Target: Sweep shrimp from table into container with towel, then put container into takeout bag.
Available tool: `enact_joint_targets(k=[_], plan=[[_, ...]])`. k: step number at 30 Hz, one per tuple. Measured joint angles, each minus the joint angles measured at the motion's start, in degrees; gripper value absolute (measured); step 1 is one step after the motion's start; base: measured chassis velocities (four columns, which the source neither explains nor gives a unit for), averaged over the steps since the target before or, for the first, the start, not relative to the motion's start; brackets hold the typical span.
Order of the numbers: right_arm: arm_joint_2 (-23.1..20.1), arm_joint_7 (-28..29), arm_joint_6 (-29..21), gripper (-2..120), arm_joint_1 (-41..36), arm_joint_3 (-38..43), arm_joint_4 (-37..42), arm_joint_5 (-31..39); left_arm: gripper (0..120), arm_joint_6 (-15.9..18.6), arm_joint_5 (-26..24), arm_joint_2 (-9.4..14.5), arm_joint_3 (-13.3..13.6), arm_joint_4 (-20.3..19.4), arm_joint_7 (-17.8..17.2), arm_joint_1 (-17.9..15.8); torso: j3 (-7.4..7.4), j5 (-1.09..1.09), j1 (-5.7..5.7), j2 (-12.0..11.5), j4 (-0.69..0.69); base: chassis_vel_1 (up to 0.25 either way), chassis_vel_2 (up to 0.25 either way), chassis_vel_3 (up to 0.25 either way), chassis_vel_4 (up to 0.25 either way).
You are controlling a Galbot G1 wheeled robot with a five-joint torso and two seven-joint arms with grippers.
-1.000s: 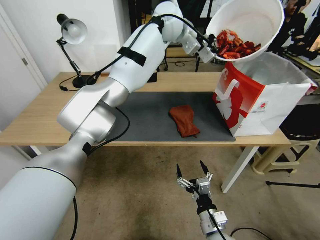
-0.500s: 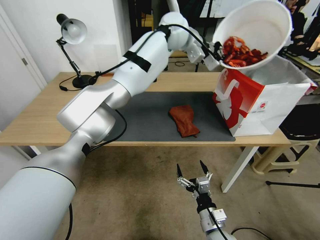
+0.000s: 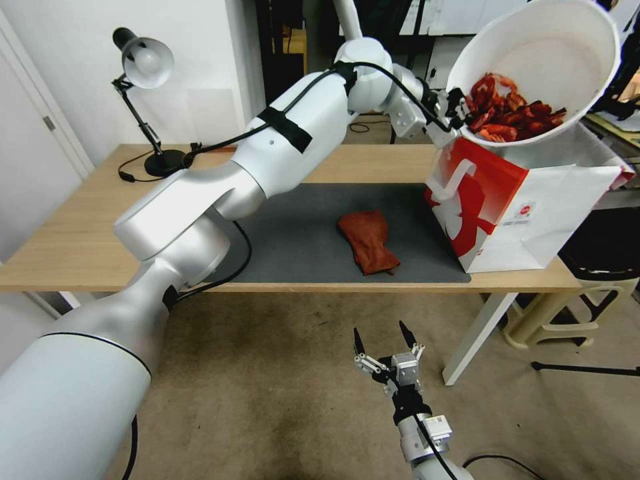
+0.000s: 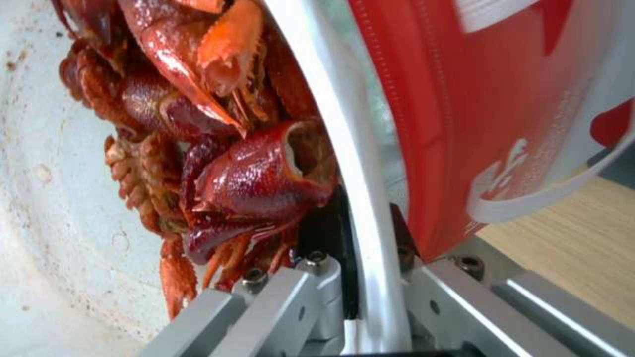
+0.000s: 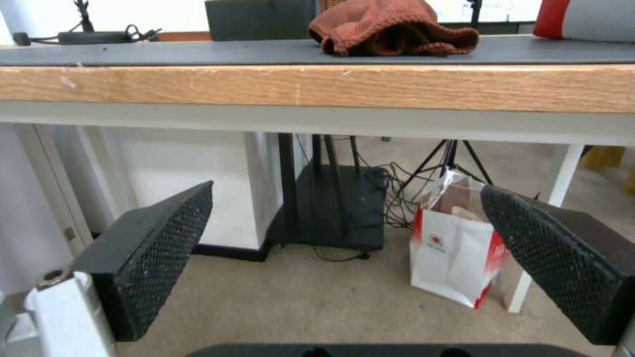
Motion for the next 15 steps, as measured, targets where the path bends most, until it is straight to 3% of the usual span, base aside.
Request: enact_joint_targets(k=[7, 15], plan=[[-0.06, 0.00, 0.10, 100, -0.09, 0.04, -0.35, 0.12, 0, 0.91, 0.56, 0.04, 0.18, 0.06, -0.19, -0.97, 0.00, 0.00, 0.00, 0.00, 0.01, 0.000, 0.000, 0.000, 0.000], [0.05, -0.06, 0.12, 100, 0.60, -0.16, -1.09, 0.15, 0, 0.68, 0.64, 0.05, 2.53, -0.97, -1.53, -1.53, 0.00, 0.00, 0.00, 0.00, 0.00, 0.000, 0.000, 0.000, 0.000]])
